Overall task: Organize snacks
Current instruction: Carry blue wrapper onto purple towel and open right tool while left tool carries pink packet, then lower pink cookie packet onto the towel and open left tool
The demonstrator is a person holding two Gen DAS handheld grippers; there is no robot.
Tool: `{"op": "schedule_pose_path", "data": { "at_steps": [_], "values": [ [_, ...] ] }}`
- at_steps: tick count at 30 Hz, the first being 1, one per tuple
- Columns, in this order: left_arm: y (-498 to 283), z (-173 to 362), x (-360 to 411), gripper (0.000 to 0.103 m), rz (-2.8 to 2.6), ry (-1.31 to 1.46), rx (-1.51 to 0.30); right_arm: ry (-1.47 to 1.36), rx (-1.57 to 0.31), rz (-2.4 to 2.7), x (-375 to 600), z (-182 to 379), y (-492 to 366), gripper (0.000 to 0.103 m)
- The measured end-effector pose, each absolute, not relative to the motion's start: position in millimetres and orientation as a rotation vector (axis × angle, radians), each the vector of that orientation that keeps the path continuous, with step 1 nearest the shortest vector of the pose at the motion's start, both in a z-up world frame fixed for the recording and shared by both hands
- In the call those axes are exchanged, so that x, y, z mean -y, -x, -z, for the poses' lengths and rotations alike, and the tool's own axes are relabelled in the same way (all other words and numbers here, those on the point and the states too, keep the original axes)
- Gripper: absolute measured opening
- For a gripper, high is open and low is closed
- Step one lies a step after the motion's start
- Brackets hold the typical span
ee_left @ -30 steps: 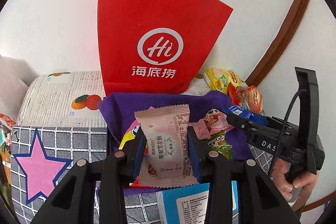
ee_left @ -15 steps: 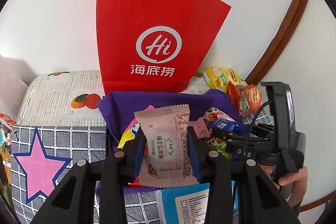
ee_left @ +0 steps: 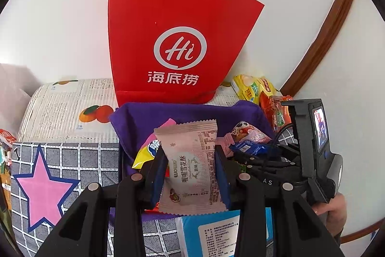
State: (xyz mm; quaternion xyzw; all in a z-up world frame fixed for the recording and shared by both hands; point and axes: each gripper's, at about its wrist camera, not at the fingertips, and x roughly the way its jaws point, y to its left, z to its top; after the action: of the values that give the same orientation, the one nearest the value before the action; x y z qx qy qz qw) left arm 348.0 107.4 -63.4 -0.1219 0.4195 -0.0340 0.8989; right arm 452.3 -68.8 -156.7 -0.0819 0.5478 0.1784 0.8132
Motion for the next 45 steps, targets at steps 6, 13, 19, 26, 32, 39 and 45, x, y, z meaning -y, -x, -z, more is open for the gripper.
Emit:
{"op": "schedule_pose_path", "data": {
  "at_steps": [6,13,19,26,32,39,45],
  "values": [
    [-349.3,65.7,-106.2,0.036,0.076,0.253,-0.876,0.203,-1.180,-0.379,65.0,160.1,-452.3,0.057],
    [-353.7,70.4,-104.7,0.036,0.063,0.249,-0.887,0.227,-1.170,-0.398,59.1,154.6,-449.3,0.064],
    [-362.2,79.7,-103.8,0.036,0.057,0.257,-0.915,0.238,-1.103,-0.407,61.6,132.1,-439.3,0.068],
    [-372.0,97.7,-93.2,0.036,0.088,0.280,-0.968,0.229,-1.020,-0.382,77.5,100.9,-429.8,0.070],
    [-379.4,115.3,-76.6,0.036,0.151,0.318,-0.986,0.208,-0.971,-0.396,86.0,79.2,-420.9,0.070],
    [-387.7,134.3,-74.0,0.036,0.111,0.324,-1.028,0.180,-0.946,-0.384,95.4,69.7,-419.5,0.072],
    [-389.5,136.2,-81.1,0.037,0.114,0.367,-1.019,0.186,-0.950,-0.383,94.2,70.8,-419.0,0.072]
  ]
}}
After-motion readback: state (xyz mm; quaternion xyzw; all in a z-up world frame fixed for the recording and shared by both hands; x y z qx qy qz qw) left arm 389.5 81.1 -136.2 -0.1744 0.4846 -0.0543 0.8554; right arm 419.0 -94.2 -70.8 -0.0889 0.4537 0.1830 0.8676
